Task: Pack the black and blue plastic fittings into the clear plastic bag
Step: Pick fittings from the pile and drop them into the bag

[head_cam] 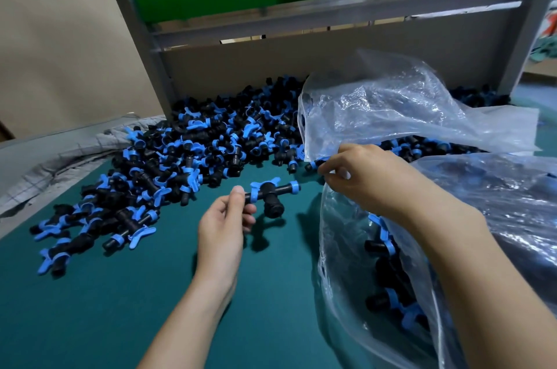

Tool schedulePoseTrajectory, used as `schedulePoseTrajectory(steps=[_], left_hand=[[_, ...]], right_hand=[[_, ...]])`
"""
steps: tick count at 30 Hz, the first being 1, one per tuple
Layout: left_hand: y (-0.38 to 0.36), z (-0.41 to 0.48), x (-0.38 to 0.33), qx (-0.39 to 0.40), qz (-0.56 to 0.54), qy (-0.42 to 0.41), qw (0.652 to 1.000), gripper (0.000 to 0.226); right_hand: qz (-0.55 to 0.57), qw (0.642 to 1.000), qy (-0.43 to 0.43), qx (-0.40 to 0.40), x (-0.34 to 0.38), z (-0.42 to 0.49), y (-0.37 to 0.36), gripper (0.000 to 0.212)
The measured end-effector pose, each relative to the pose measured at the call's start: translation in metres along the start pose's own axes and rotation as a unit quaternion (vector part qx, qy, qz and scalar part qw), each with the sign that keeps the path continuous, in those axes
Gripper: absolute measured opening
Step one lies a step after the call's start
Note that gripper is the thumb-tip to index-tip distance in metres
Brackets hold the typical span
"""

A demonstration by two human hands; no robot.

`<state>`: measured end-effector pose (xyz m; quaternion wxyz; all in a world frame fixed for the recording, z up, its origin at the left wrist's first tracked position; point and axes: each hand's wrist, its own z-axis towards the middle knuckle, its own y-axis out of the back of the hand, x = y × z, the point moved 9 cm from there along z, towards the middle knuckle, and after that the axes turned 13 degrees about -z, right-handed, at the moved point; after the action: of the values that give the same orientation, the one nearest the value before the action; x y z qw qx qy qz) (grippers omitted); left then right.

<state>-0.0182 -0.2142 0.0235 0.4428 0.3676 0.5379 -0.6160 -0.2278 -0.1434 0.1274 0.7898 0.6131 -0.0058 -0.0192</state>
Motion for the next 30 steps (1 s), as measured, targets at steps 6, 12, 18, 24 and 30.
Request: schedulePoseTrajectory(steps=[6,12,18,24,30], left_hand=[[-0.029,-0.018,0.014,0.044,-0.134,0.087,0.986,0.028],[-0.034,-0.022,0.015,0.042,-0.143,0.107,0.983,0.039],[-0.031,-0.021,0.016,0.04,-0.138,0.109,0.984,0.03],[-0.032,-0.022,0.016,0.038,-0.134,0.114,0.984,0.031],[-0.032,-0.022,0.016,0.037,-0.126,0.116,0.985,0.032]], right_hand=[[0.017,0.997,0.005,0.071,0.004,0.0,-0.012,0.024],[0.02,0.995,0.0,0.097,0.004,-0.001,-0.016,0.02],[0.02,0.994,-0.001,0.11,0.004,-0.003,-0.019,0.02],[0.027,0.993,-0.001,0.118,0.005,-0.003,-0.02,0.02],[0.033,0.992,0.0,0.122,0.005,-0.003,-0.021,0.021]])
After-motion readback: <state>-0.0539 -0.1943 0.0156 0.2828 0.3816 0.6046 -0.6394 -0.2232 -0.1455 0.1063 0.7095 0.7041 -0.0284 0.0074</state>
